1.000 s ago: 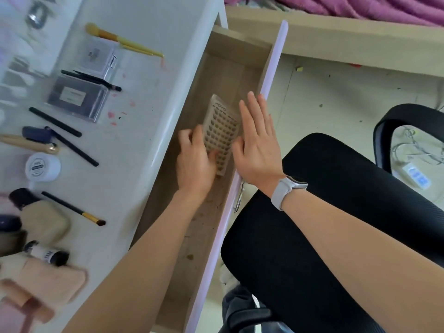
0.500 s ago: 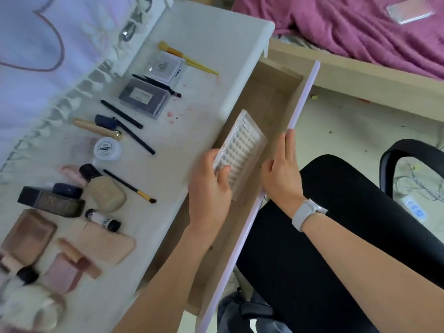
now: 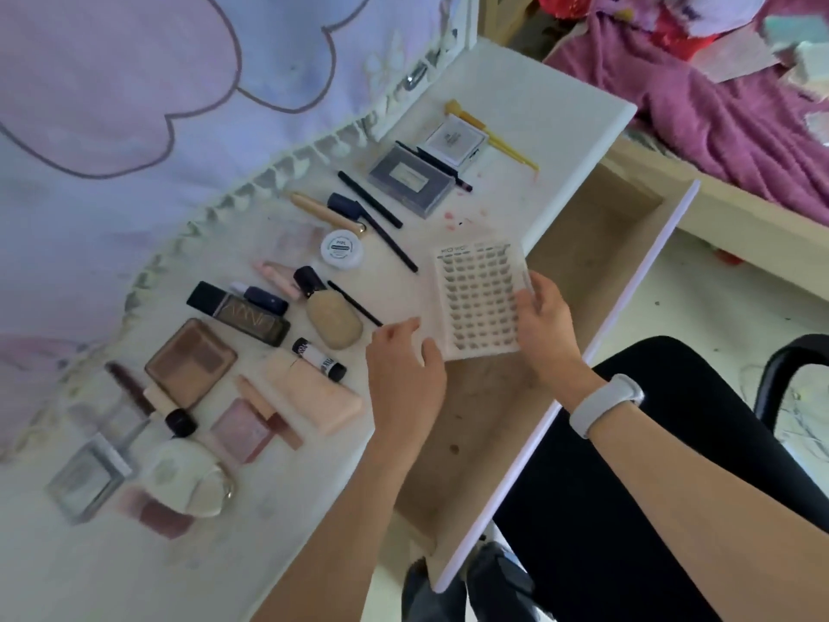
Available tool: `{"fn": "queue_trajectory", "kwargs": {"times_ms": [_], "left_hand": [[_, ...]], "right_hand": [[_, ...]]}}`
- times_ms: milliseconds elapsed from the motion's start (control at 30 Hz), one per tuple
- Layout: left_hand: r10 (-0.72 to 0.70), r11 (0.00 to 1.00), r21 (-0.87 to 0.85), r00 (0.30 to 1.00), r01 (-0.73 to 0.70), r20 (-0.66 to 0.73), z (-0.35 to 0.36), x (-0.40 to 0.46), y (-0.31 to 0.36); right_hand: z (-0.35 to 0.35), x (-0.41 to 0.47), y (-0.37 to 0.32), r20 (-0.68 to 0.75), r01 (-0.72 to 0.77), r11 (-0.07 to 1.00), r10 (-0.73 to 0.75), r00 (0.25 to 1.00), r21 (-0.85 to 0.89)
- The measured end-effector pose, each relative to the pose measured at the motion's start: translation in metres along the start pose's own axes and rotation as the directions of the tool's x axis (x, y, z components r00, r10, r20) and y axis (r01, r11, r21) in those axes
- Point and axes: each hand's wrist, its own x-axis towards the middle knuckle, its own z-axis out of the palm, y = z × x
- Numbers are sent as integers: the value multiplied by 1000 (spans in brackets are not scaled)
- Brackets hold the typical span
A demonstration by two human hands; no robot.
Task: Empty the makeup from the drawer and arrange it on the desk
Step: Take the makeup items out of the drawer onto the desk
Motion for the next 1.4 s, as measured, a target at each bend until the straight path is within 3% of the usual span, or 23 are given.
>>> {"fn": "queue_trajectory", "kwargs": {"times_ms": [67, 133, 267, 367, 533, 633, 1067, 1267, 1333, 1400], "left_hand": [[250, 917, 334, 967, -217, -58, -5, 4, -10], [411, 757, 576, 910, -308, -53, -3, 10, -23], [456, 618, 719, 890, -317, 1, -3, 15, -41], [482, 568, 758, 876, -321, 10, -8, 12, -46], [498, 564, 764, 867, -314, -11, -9, 9, -49], [502, 567, 759, 865, -320, -11, -9, 9, -50], [486, 546, 776, 874, -316, 13, -5, 0, -54], [543, 623, 664, 839, -414, 14, 3, -24, -57], [511, 631, 659, 858, -410, 45, 8, -39, -64], [464, 627, 677, 883, -386, 73, 12, -49, -70]], "right_hand": [[1, -1, -4, -76, -9, 999, 12, 997, 30], [8, 0, -5, -126, -35, 994, 48, 991, 99], [28, 5, -8, -150, -75, 989, 95, 984, 131], [38, 7, -10, -182, -110, 994, 111, 977, 16], [47, 11, -15, -222, -114, 974, 69, 973, -197], [50, 9, -18, -198, -162, 965, 121, 973, -206], [36, -10, -16, -74, -97, 981, 85, 994, -168], [-8, -46, 15, -235, -35, 973, -20, 972, -228], [-18, -57, 34, -295, -122, 971, 58, 954, -206], [-18, -64, 51, -259, -210, 966, 166, 952, -154]]}}
